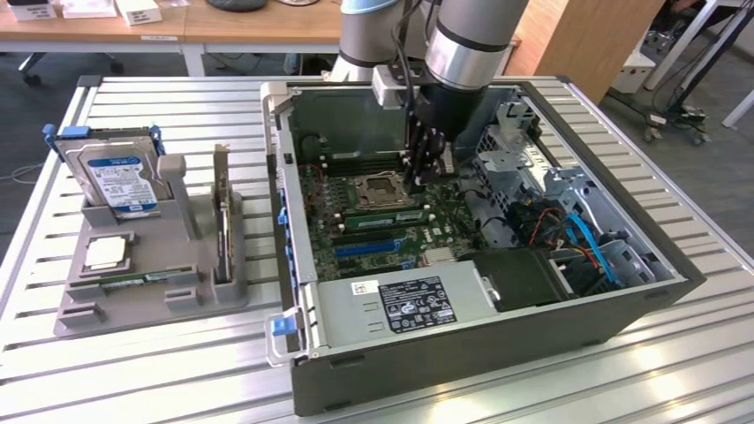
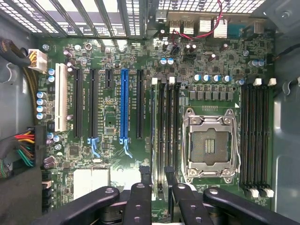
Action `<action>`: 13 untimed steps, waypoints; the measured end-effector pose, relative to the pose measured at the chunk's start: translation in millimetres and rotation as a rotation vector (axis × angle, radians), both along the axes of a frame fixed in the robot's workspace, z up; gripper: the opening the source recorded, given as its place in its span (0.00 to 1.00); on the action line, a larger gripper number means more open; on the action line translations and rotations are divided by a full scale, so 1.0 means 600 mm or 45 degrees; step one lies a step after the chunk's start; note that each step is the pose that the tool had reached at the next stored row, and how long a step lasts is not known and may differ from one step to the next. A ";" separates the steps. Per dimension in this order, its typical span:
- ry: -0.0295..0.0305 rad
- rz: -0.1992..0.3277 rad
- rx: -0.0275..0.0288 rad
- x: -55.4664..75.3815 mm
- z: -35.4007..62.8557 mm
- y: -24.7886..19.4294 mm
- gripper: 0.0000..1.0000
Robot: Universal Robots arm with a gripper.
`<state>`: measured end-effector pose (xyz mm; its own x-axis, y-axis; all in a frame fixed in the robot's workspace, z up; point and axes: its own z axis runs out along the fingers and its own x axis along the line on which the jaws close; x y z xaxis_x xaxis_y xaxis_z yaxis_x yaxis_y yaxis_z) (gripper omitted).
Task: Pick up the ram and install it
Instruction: 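Press down the ram until it locks into place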
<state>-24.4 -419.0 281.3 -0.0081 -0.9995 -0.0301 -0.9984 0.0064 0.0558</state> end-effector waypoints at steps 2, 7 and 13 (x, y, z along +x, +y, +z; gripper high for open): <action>0.0000 0.000 -0.0001 0.000 0.000 0.0000 0.25; 0.0000 0.000 -0.0001 0.000 0.000 0.0000 0.25; 0.0000 0.000 0.0000 0.000 0.000 0.0000 0.17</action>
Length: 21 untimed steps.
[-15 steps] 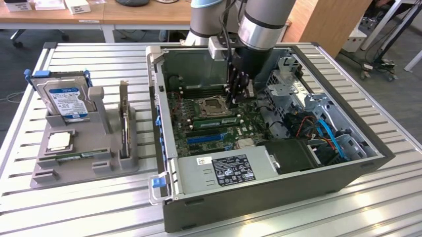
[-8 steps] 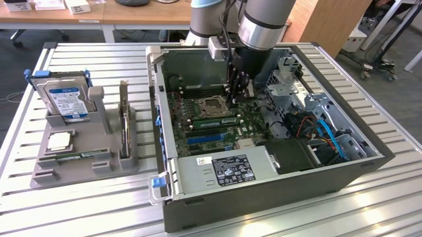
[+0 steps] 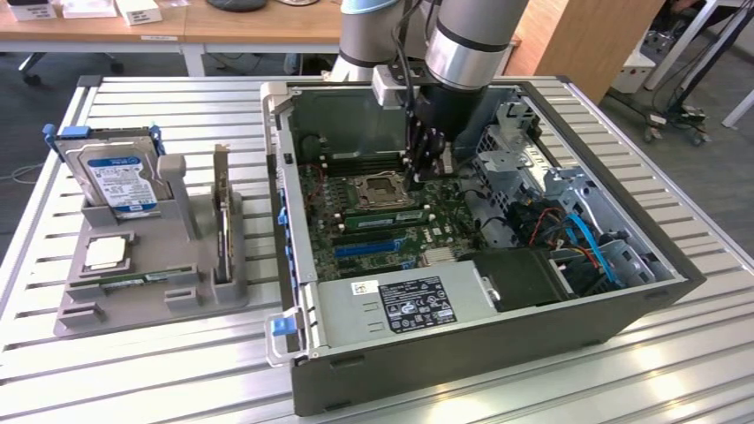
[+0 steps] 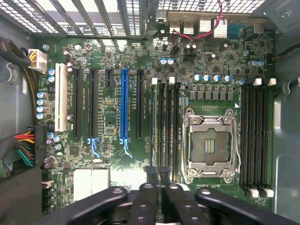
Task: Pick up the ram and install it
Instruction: 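Press down the ram until it locks into place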
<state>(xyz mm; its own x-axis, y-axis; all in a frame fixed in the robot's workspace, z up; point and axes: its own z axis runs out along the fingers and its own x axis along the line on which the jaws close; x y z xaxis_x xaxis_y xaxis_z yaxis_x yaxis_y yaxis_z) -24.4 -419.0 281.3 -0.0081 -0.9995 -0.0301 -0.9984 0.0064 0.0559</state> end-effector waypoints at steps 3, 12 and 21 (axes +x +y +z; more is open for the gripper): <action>0.0000 0.000 0.0000 0.000 0.000 0.0000 0.10; 0.0000 0.000 0.0000 0.000 0.000 0.0000 0.10; -0.0113 0.000 -0.0001 0.009 0.000 0.0000 0.10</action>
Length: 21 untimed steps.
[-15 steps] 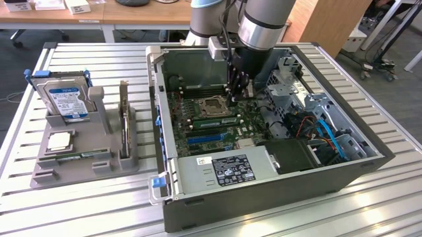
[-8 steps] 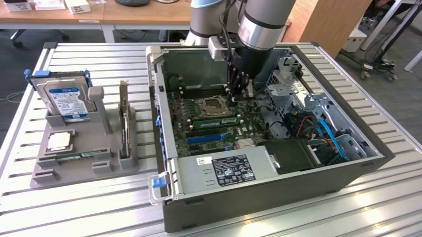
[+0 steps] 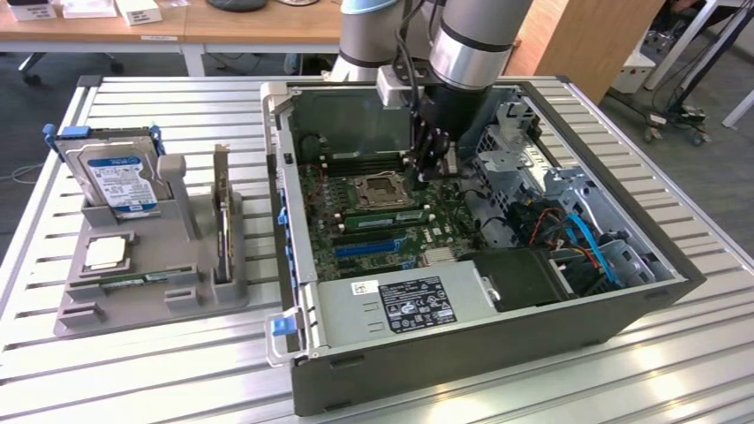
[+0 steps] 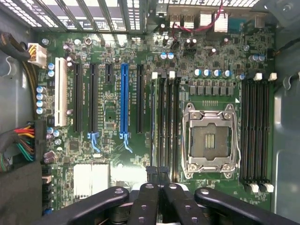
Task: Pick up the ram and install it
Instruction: 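Press down the ram until it locks into place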
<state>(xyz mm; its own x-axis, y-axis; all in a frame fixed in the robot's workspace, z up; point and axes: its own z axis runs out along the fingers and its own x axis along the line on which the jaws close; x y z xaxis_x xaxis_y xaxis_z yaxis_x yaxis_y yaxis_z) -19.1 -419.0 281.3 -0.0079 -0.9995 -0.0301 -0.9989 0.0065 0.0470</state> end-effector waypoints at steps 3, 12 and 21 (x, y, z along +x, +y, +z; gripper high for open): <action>-0.0011 0.000 0.0000 0.006 0.000 0.0000 0.10; -0.0012 0.000 0.0020 0.026 0.000 0.0000 0.10; -0.0012 0.000 0.0059 0.038 0.000 0.0000 0.10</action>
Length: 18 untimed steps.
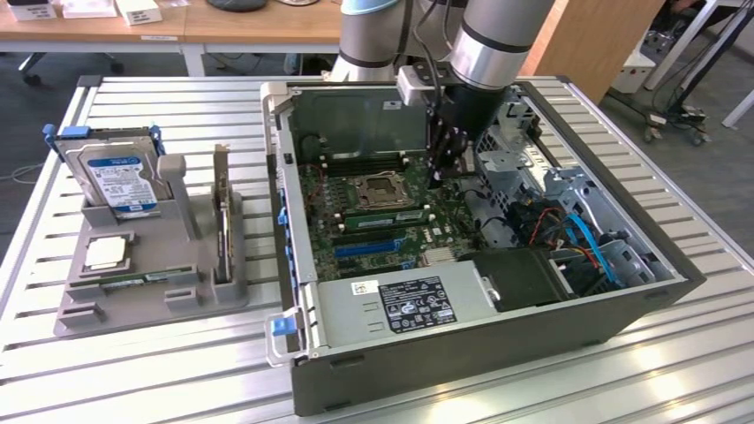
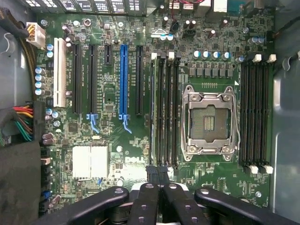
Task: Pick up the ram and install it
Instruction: 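Press down the ram until it locks into place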
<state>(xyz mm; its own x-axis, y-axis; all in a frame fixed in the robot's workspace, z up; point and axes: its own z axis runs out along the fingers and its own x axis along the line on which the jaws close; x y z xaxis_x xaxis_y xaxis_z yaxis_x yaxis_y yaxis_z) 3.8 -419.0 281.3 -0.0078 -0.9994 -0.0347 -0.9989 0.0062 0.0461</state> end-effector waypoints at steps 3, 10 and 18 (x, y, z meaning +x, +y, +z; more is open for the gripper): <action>0.0000 0.000 0.0000 0.000 0.000 0.0000 0.10; -0.0106 0.000 0.0001 0.000 -0.016 0.0000 0.10; -0.0138 0.000 0.0000 0.000 -0.032 0.0000 0.10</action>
<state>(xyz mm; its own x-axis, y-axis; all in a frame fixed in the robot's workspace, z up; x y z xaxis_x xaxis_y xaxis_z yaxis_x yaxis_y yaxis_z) 3.8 -419.1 261.8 -0.0074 -0.9994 -0.0348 -0.9994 0.0062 0.0353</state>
